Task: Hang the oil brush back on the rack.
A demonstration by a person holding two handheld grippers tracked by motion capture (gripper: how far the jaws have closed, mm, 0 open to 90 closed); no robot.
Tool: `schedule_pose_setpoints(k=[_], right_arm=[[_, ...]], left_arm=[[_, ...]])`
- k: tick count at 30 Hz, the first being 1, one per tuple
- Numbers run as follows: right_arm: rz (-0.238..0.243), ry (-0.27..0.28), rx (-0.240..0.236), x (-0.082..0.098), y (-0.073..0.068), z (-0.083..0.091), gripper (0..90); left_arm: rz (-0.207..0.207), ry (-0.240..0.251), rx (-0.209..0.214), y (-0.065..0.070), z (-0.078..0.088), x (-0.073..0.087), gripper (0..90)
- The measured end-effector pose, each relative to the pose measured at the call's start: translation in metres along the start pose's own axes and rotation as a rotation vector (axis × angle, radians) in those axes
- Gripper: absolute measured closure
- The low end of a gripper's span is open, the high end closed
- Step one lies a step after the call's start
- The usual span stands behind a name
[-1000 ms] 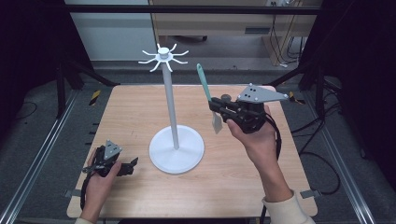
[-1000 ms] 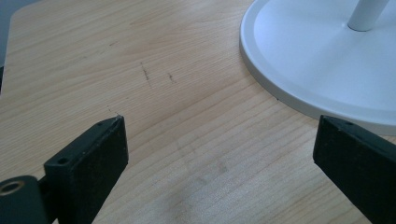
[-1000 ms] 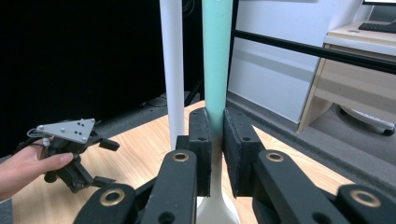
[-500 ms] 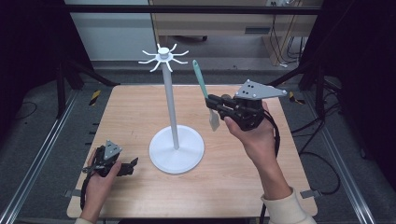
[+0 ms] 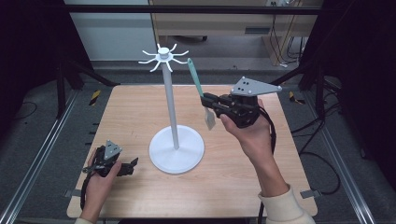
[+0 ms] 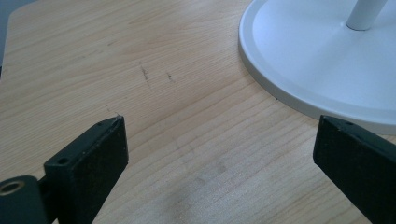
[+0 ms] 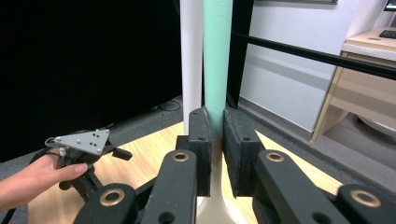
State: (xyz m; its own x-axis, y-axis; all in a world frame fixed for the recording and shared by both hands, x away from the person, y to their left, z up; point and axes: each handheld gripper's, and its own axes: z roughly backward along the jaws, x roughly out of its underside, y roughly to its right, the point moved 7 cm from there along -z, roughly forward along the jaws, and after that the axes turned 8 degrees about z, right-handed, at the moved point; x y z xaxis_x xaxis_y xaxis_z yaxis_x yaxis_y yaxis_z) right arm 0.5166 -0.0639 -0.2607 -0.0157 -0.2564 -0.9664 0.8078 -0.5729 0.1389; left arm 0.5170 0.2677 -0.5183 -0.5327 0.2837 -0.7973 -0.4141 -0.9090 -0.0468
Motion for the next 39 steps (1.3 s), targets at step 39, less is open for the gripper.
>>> schedule_pose_setpoints(k=[39], right_arm=[[-0.005, -0.025, -0.023, 0.001, -0.002, -0.023, 82.0]], left_arm=[[-0.002, -0.002, 0.004, 0.001, -0.001, 0.000, 2.9]])
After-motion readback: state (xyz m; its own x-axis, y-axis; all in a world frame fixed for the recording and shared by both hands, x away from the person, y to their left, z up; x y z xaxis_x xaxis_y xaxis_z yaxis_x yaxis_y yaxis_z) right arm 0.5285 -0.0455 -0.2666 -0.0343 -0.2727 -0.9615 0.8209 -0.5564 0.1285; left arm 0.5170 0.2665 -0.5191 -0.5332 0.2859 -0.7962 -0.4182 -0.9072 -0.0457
